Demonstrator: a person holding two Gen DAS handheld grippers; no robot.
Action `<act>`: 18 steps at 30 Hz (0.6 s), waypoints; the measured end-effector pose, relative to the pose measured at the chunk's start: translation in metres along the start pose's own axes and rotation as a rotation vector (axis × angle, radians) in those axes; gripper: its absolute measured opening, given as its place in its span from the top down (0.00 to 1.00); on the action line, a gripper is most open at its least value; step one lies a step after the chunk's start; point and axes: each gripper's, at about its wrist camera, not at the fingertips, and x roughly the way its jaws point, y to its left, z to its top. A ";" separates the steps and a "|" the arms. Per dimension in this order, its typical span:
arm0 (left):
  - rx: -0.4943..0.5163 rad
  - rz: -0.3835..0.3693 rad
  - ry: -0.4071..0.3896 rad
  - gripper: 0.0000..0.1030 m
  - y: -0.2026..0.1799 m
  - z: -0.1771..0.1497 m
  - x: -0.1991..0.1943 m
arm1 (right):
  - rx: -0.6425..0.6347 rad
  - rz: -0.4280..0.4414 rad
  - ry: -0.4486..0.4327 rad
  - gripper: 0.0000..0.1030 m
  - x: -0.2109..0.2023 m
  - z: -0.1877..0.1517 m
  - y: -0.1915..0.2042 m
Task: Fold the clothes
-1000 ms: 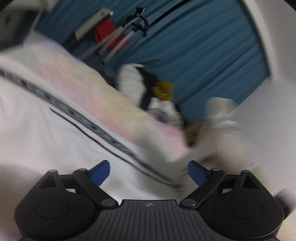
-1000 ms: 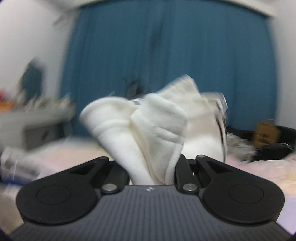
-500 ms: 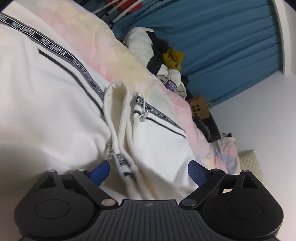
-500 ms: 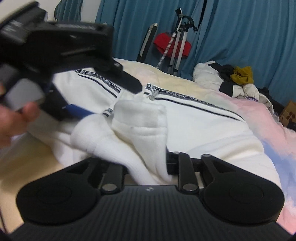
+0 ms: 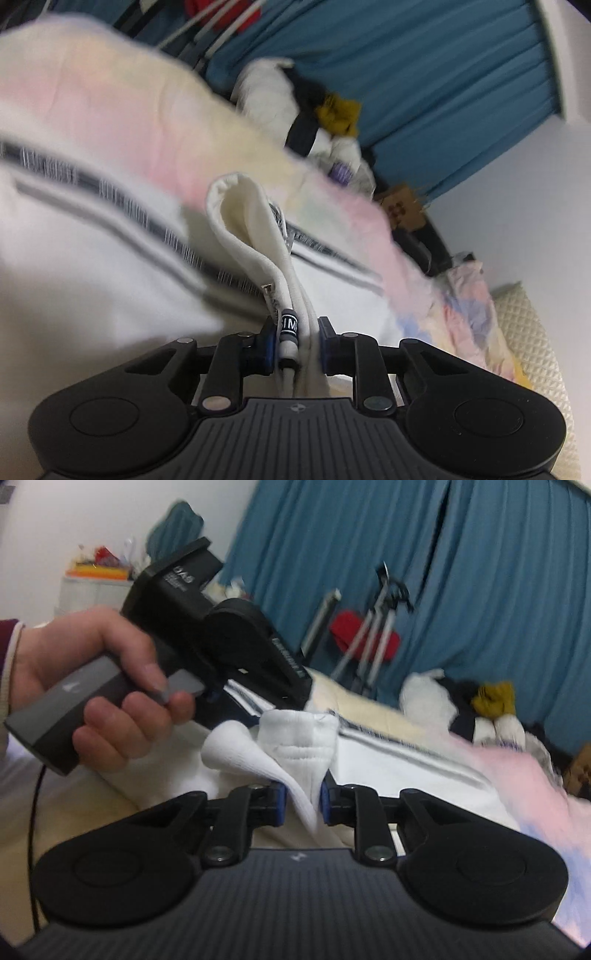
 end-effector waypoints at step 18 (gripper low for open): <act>0.045 0.191 -0.064 0.44 0.014 -0.012 -0.024 | 0.236 0.202 0.058 0.30 -0.014 0.009 -0.009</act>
